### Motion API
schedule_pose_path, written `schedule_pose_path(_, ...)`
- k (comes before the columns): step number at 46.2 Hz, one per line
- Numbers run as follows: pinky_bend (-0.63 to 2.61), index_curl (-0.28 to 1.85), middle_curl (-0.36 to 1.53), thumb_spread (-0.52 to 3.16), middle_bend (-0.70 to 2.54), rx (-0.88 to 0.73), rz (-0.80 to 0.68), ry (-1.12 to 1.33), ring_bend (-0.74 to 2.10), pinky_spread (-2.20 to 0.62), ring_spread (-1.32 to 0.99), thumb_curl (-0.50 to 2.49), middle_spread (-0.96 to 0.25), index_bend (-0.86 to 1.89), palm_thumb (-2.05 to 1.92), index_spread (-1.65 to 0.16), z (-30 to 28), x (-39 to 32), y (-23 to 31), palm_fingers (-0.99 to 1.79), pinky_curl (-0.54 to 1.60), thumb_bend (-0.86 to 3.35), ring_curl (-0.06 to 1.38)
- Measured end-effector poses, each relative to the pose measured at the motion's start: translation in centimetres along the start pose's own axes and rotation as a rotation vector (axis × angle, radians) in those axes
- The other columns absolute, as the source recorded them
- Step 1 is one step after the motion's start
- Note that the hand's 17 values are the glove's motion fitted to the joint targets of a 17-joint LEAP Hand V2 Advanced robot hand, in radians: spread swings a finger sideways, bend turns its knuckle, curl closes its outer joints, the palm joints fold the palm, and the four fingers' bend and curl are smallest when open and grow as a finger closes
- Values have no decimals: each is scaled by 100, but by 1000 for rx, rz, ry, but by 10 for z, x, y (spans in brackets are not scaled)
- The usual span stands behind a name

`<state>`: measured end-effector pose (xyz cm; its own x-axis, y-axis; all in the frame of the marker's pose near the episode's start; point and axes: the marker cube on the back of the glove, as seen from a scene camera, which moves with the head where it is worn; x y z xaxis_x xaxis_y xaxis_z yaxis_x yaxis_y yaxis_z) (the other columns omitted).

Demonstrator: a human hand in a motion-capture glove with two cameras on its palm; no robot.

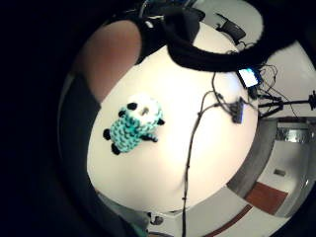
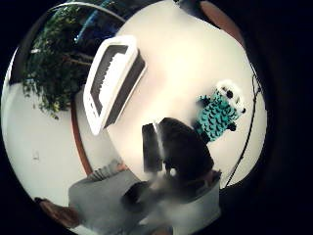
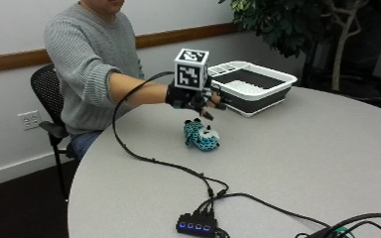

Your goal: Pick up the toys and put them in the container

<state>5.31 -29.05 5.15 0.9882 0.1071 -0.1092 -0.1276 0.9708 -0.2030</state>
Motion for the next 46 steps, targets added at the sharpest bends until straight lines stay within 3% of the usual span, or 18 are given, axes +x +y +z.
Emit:
schedule_pose_path(10,90,35,19,136,10,-214,70,39,15,7,-8,19,-16,22,1,-37,112,18,4,-8,34,-1,15)
schedule_pose_path(21,100,42,18,126,13,-88,67,104,21,3,-6,25,-18,41,4,-42,120,20,8,2,37,-1,15)
schedule_pose_path(25,92,42,20,131,23,69,72,76,33,-6,-13,27,-21,46,9,-43,118,24,8,32,33,2,17)
schedule_pose_path(26,92,42,22,133,29,96,73,71,40,-13,-17,28,-22,45,13,-42,117,25,7,52,33,4,18)
schedule_pose_path(28,89,42,25,136,35,122,77,59,45,-19,-22,30,-24,44,19,-42,114,26,6,67,31,7,19)
schedule_pose_path(34,92,47,31,132,46,124,92,-8,65,-31,-34,40,-29,43,43,-39,86,22,1,95,35,17,28)
schedule_pose_path(46,97,60,40,113,56,235,74,-46,70,-38,-46,53,-34,52,56,-36,-35,15,-18,96,42,17,36)
